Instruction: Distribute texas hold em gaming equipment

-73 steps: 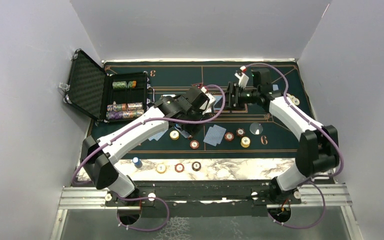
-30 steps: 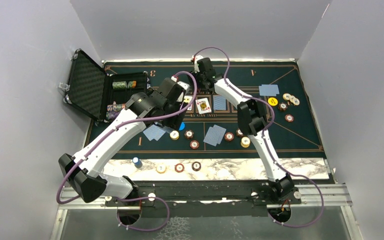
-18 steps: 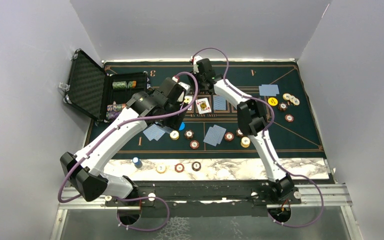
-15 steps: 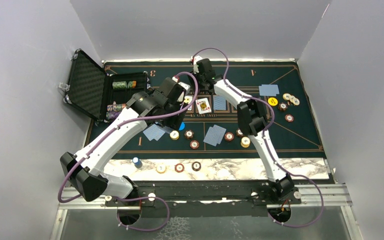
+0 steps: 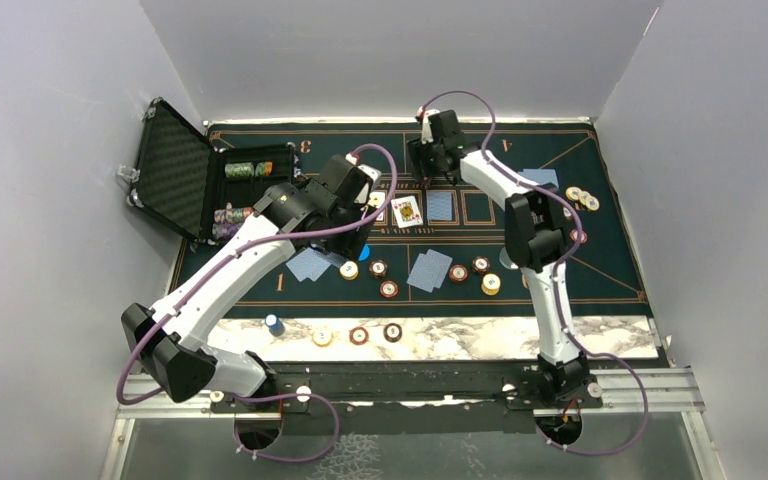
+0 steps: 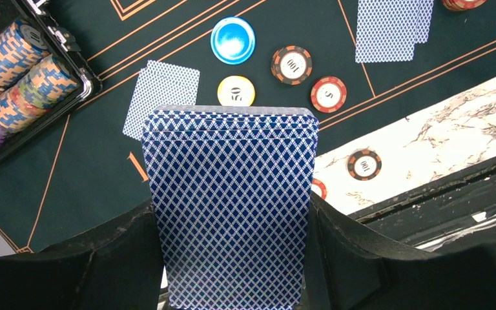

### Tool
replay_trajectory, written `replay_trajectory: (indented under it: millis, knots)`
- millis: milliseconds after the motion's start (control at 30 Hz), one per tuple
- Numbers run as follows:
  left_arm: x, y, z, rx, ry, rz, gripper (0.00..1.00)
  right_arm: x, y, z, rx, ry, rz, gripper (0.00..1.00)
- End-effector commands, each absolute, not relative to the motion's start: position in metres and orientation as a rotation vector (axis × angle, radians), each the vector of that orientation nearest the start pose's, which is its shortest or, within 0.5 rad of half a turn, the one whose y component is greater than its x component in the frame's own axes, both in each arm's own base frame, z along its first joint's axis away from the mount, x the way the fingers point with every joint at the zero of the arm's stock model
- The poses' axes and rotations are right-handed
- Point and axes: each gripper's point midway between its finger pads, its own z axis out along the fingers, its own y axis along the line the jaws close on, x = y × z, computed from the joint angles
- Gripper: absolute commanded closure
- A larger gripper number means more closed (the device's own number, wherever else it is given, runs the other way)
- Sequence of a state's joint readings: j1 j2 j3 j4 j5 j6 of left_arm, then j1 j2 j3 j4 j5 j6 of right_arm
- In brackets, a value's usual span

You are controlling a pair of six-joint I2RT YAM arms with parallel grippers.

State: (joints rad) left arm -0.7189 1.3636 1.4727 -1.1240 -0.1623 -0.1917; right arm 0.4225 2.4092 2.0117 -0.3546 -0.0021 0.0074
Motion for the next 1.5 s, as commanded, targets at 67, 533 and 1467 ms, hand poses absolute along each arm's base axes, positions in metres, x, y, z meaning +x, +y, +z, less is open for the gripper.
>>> replay_trajectory:
  millis: [67,533,1467]
  knots:
    - [0.246,-0.19,0.233,0.624,2.463,-0.178,1.0,0.534,0.262,0.095,-0.523,2.255,0.365,0.57]
    - [0.249,-0.189,0.232,0.635,2.457,-0.157,1.0,0.409,0.311,0.118,-0.75,2.283,0.611,0.59]
    - [0.24,-0.19,0.23,0.643,2.469,-0.205,1.0,0.34,0.341,0.061,-0.861,2.443,0.562,0.16]
